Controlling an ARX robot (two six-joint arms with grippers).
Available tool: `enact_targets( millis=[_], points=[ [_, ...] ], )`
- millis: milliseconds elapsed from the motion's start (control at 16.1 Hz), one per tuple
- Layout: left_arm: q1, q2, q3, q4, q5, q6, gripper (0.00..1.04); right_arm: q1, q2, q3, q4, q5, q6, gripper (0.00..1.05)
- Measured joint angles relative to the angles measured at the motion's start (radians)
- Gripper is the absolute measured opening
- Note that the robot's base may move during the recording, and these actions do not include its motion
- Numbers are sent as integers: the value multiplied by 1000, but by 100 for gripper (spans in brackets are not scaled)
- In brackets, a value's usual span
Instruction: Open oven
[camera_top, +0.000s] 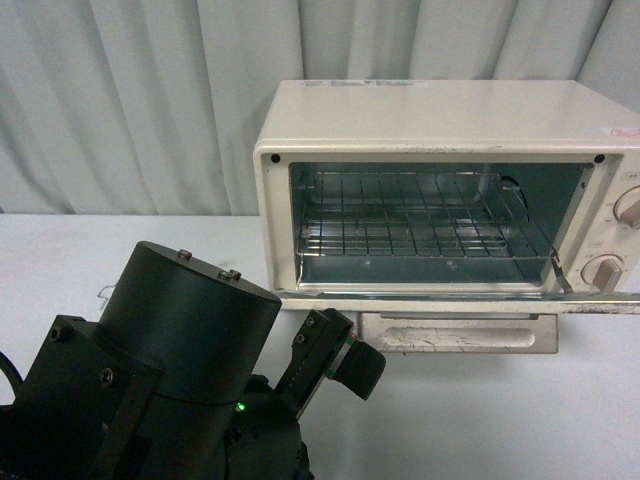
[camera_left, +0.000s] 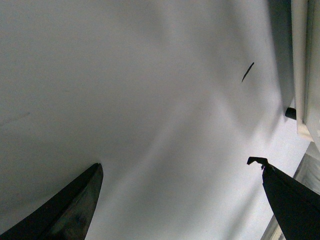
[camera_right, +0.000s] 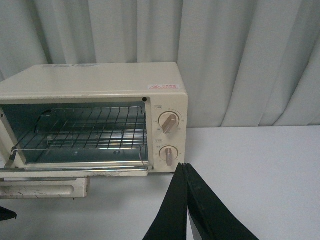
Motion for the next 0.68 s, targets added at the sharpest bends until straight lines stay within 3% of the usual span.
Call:
enact_targets(
  millis=[124,622,685],
  points=[
    [0,0,0,0,0,0,98,0,0,0,0,0,0,6],
    [0,0,0,0,0,0,98,0,0,0,0,0,0,97],
    [0,0,0,0,0,0,98,0,0,0,0,0,0,99]
  ],
)
